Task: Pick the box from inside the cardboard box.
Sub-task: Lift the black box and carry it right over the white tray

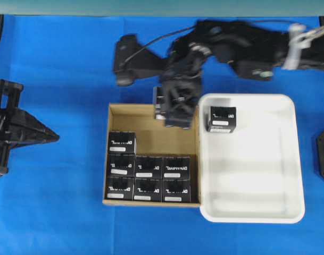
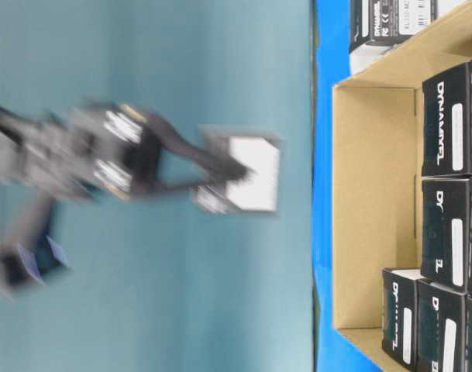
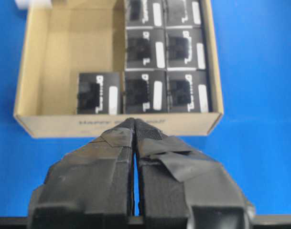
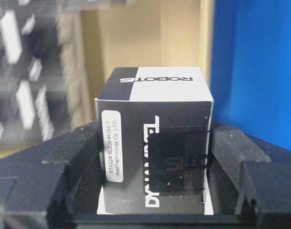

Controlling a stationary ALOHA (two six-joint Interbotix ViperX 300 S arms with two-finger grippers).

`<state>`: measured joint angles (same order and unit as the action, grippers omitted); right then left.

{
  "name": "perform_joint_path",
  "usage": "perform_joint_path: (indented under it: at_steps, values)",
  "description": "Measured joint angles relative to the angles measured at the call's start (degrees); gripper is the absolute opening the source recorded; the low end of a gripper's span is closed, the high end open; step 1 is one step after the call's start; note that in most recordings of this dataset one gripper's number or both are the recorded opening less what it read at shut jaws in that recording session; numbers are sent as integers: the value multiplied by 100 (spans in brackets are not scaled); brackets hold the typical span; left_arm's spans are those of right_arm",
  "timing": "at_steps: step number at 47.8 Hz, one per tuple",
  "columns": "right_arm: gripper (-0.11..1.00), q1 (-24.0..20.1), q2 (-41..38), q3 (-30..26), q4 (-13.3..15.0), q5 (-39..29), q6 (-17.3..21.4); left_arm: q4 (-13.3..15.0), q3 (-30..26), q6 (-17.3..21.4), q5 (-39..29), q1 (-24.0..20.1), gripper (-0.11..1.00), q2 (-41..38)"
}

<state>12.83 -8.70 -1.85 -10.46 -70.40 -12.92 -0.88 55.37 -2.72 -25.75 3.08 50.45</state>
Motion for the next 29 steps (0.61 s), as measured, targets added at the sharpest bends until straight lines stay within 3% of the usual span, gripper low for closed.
perform_joint_path:
  at_steps: [9,29]
  values:
    - [62,105,703,545,0,-369,9,0,0,0,0,0,-1,0]
    - [62,475,2145,2839,9,-229,-123,0,0,0,-9,9,-1,18]
